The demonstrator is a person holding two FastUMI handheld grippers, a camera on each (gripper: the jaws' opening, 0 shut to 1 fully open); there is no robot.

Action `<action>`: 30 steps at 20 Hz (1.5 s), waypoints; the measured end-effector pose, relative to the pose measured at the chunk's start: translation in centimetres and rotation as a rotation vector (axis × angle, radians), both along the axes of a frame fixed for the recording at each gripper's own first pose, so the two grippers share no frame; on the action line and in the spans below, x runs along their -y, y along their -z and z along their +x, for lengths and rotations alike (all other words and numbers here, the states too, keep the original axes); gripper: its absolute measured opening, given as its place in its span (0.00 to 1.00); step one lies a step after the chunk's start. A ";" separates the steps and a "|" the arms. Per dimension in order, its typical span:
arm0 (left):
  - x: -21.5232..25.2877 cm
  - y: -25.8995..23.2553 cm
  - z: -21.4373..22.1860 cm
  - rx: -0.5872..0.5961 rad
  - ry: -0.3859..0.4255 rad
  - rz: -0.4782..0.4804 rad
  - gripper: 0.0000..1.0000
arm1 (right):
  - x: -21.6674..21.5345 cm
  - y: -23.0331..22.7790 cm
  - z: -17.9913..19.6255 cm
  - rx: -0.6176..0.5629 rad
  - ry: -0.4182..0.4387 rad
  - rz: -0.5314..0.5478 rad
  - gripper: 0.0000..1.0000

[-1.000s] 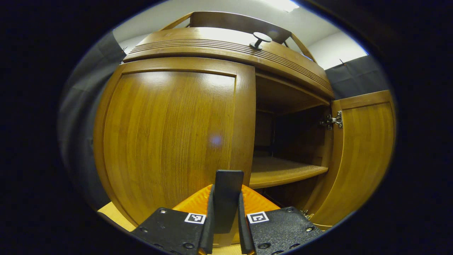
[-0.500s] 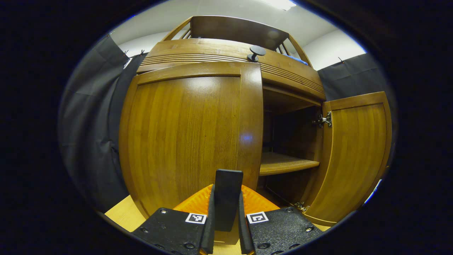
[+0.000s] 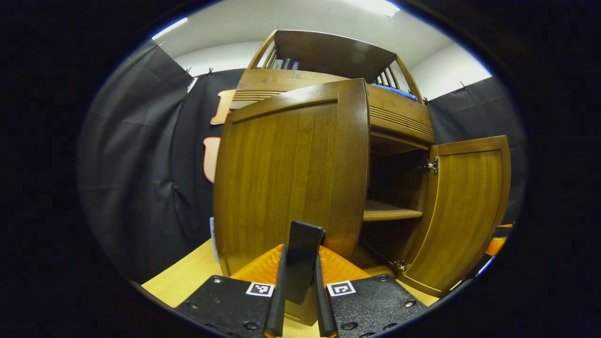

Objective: Open the right door of the double-door shoe cabinet with the right hand, and open the left door with the left hand.

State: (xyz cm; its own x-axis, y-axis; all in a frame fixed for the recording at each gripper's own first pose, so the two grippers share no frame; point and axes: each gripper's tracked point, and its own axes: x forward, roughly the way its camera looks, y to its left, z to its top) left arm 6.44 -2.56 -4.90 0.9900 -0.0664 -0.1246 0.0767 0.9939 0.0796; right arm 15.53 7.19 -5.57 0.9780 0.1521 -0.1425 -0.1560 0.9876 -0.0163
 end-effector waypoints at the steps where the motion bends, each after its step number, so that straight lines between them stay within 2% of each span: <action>1: -0.7 -0.3 -0.6 0.000 -0.017 0.001 0.28 | -0.2 0.1 0.0 -0.005 -0.010 0.008 1.00; 6: -3.9 -1.1 -2.8 0.015 -0.120 -0.008 0.27 | -1.1 0.2 0.2 -0.006 -0.053 0.015 1.00; 7: -4.6 -1.2 -3.4 0.010 -0.133 0.002 0.27 | -1.2 0.3 0.2 -0.010 -0.058 0.016 0.94; 8: -5.1 -1.2 -3.7 0.008 -0.143 0.006 0.26 | -1.3 0.3 0.1 -0.014 -0.064 0.018 1.00; 9: -5.5 -1.3 -4.0 0.010 -0.152 0.006 0.27 | -1.4 0.4 0.1 -0.015 -0.070 0.021 1.00; 10: -5.9 -1.4 -4.2 0.014 -0.162 0.006 0.27 | -1.5 0.3 0.1 -0.014 -0.074 0.023 0.94; 12: -7.1 -1.7 -4.6 0.026 -0.191 0.003 0.29 | -1.6 0.3 0.2 -0.010 -0.078 0.027 0.94; 13: -7.8 -1.9 -5.0 0.034 -0.215 0.003 0.31 | -1.7 0.3 0.3 -0.009 -0.080 0.029 1.00; 14: -8.4 -2.0 -5.2 0.045 -0.242 0.006 0.33 | -1.8 0.3 0.3 -0.009 -0.083 0.029 0.94; 16: -10.3 -2.3 -5.6 0.061 -0.290 0.011 0.35 | -1.8 0.4 0.3 -0.014 -0.087 0.025 0.94; 18: -12.2 -2.4 -6.2 0.065 -0.320 0.011 0.34 | -1.9 0.5 0.3 -0.021 -0.092 0.027 0.98; 20: -12.8 -2.5 -6.4 0.071 -0.305 0.014 0.29 | -2.1 0.5 0.3 -0.025 -0.098 0.037 1.00; 22: -13.3 -2.8 -6.3 0.079 -0.279 0.013 0.29 | -2.3 0.6 0.5 -0.031 -0.101 0.039 1.00; 23: -13.6 -2.9 -6.3 0.085 -0.265 0.011 0.29 | -2.3 0.7 0.5 -0.034 -0.101 0.038 0.94; 24: -13.9 -3.0 -6.3 0.092 -0.247 0.002 0.30 | -2.3 0.6 0.4 -0.036 -0.103 0.036 1.00; 25: -14.4 -3.1 -6.2 0.100 -0.228 -0.021 0.36 | -2.4 0.7 0.4 -0.036 -0.104 0.036 1.00; 27: -15.6 -3.0 -6.2 0.102 -0.182 -0.079 0.25 | -2.5 0.7 0.5 -0.039 -0.107 0.032 1.00; 28: -16.3 -3.1 -6.2 0.099 -0.153 -0.104 0.25 | -2.5 0.8 0.5 -0.040 -0.108 0.030 1.00; 29: -17.0 -3.3 -6.2 0.103 -0.126 -0.114 0.25 | -2.5 0.8 0.6 -0.042 -0.110 0.027 0.94; 30: -17.6 -3.5 -6.3 0.103 -0.100 -0.119 0.32 | -2.6 0.9 0.5 -0.046 -0.111 0.025 1.00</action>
